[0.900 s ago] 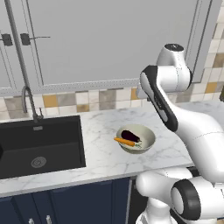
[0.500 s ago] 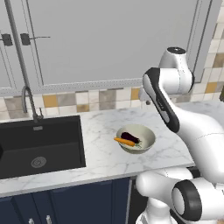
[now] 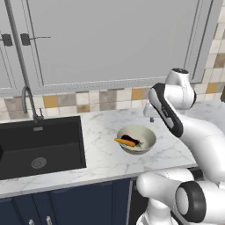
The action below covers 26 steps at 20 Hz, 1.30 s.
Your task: Dump the carrot and eggplant from the bowl so the bowl can be washed. Place the bowl in the sink after clearing the leftovers.
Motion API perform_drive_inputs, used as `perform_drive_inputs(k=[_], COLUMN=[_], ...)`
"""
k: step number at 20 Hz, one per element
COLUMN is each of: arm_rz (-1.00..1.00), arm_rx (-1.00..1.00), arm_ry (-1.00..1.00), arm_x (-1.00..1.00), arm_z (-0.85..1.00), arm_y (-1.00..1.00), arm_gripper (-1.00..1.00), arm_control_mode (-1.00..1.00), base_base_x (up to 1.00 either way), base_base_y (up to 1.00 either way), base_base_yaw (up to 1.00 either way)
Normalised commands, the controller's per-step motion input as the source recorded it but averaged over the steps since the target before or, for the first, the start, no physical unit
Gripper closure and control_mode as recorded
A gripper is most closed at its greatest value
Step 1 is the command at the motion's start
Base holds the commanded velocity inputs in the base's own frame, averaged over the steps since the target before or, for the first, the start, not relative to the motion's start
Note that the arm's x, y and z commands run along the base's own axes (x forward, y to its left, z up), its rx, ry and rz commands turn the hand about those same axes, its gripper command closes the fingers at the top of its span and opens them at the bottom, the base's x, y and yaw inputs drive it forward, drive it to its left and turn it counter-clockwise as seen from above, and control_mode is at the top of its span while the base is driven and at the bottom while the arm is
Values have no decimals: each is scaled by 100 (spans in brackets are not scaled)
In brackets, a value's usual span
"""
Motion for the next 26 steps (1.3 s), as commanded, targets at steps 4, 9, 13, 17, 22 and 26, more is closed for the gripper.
perform_drive_inputs(k=[4,9,13,17,22,26], arm_rz=[-3,-3,-3,-4,-8,-7], arm_rx=[10,8,-1,0,0,1], arm_ry=[10,5,7,4,4,1], arm_x=[0,11,26,28,37,30], arm_z=[-94,-54,-36,-37,-46,-41], arm_y=[-10,0,-1,0,-6,-3], arm_gripper=[-100,-100,-100,-100,-100,-100], arm_control_mode=[-100,-100,-100,-100,-100,-100], base_base_x=[0,0,0,0,0,0], base_base_y=[0,0,0,0,0,0], base_base_yaw=[0,0,0,0,0,0])
